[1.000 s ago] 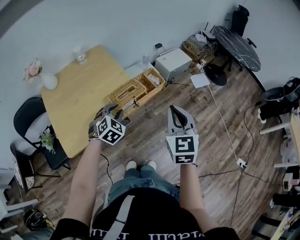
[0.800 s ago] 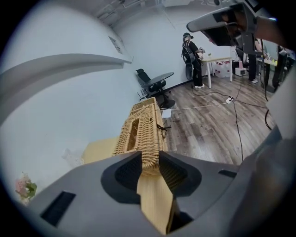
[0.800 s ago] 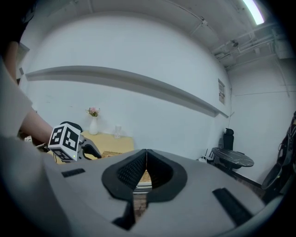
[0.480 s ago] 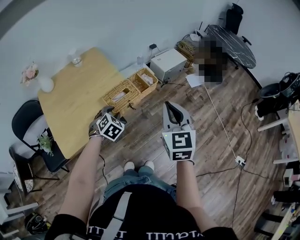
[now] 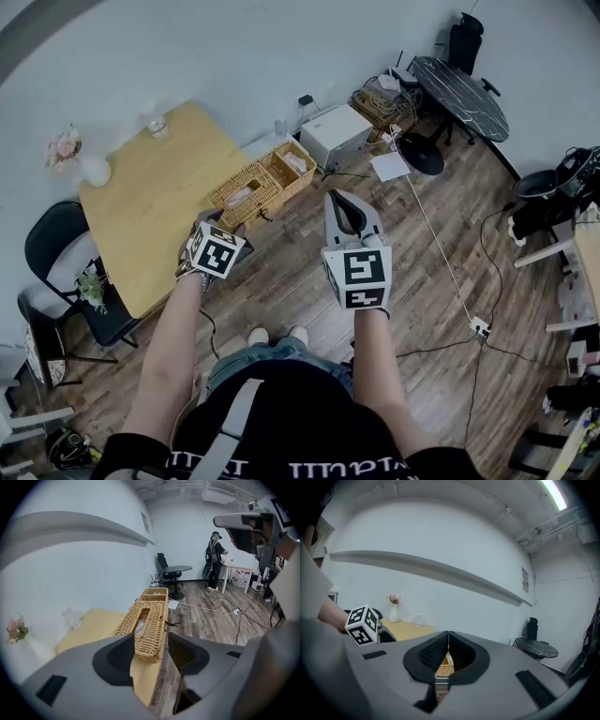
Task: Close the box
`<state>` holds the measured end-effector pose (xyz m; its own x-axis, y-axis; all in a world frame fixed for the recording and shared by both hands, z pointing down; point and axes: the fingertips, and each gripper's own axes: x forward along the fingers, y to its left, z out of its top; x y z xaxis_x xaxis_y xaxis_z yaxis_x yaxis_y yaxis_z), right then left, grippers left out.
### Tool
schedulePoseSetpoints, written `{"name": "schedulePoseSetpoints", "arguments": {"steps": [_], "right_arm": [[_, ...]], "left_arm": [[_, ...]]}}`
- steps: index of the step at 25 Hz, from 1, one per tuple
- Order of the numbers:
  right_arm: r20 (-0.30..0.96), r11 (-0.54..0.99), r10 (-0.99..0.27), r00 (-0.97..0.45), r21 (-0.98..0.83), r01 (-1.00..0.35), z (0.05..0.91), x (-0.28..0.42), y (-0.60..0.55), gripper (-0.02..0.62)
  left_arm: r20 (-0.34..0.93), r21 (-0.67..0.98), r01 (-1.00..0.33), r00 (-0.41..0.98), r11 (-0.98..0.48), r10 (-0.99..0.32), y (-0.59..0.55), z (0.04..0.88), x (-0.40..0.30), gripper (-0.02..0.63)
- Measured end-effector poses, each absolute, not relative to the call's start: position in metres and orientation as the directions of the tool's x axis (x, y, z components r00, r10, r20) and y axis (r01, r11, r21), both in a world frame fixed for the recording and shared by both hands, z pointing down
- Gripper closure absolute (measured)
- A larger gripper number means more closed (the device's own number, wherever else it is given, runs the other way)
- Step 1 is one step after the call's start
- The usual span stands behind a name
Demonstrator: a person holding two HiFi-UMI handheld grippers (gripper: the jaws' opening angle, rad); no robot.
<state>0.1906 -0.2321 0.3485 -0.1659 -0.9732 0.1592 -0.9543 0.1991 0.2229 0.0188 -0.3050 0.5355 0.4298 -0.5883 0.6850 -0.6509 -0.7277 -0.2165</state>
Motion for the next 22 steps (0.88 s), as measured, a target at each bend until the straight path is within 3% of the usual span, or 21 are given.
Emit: {"name": "schedulePoseSetpoints", "arguments": {"steps": [9,22], "right_arm": [[0.120,0.242,-0.968,-0.219,0.247,-0.938,0.328,0.173,-0.237,0.580],[0.026,0.237,-0.971,-0.239,0.280,-0.930,0.283,0.164,-0.228,0.580]], "left_arm": [[0.469,-0.102,-0.797,0.490,-0.596,-0.735,-0.312,0.450,0.000,0.396],[0.078,-0.248,-0.771,0.587,-0.586,-0.805,-0.295,0.300,0.007,0.396]]}}
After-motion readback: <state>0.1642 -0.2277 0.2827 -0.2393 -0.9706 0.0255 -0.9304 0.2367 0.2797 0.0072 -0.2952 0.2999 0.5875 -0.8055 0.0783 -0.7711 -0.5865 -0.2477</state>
